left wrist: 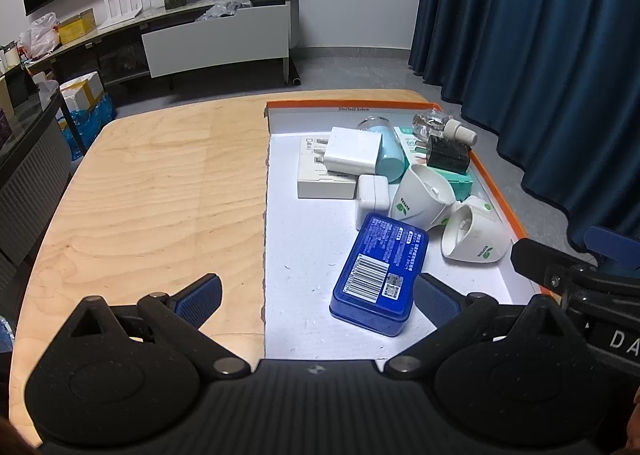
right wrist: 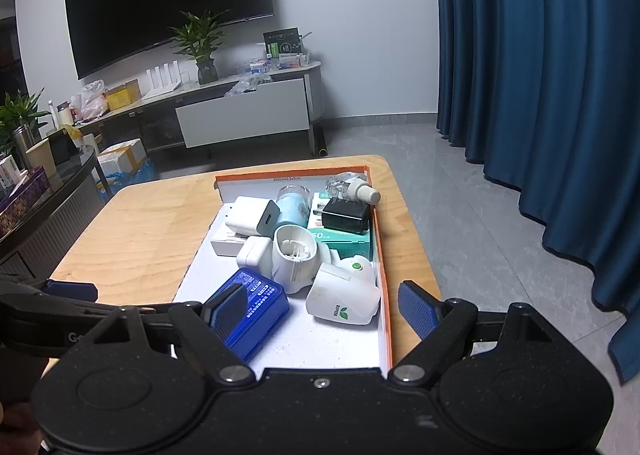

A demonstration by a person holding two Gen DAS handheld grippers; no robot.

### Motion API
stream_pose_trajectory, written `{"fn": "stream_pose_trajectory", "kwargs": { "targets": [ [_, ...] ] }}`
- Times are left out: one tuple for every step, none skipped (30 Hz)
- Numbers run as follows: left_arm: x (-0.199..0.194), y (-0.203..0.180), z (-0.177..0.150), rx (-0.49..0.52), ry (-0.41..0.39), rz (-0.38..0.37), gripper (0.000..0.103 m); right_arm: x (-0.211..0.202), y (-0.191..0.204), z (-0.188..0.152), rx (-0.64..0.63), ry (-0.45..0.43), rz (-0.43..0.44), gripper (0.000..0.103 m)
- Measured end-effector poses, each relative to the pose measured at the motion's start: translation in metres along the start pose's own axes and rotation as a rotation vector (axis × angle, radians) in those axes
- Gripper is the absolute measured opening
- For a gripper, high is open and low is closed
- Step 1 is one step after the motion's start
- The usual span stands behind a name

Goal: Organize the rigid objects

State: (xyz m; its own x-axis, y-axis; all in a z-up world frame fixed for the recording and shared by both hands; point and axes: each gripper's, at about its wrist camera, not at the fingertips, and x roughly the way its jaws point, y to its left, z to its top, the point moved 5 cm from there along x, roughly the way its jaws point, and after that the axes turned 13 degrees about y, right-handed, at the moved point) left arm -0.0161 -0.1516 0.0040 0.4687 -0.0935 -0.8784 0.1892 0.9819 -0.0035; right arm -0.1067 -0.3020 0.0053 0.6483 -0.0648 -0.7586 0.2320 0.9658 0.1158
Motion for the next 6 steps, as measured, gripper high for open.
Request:
{"fn": "stream_pose_trajectory", "kwargs": {
  "targets": [
    [0.0002, 0.0002, -0.0004, 0.001, -0.001, 0.001, 0.103, 0.0008, 0.0002, -0.0005, 0.001, 0.001, 0.0, 0.098],
    [0.0008, 0.0003, 0.0, 0.0, -0.001, 0.003, 0.103, 0.0015, 0.0004, -0.001, 0.001, 0.003, 0.0, 0.098],
    [0.0015, 0.0007, 0.0001, -0.002, 0.002, 0.003, 0.103, 0.002, 0.0007, -0.0014, 0.0, 0.005, -0.002, 0.098],
    [0.0021, 0.0012, -0.0002, -0.004, 0.005, 0.001, 0.103, 0.0025, 0.0009, -0.0016, 0.0, 0.006, -0.004, 0.098],
    [0.0025, 0.0017, 0.0, -0.008, 0.006, 0.001, 0.103, 0.0024, 0.0012, -0.0019, 0.001, 0.006, -0.005, 0.098],
    [0.0031, 0.0025, 0.0002, -0.011, 0.007, 0.004, 0.103, 0.0025, 0.0012, -0.002, 0.002, 0.006, -0.004, 0.098]
  ]
}}
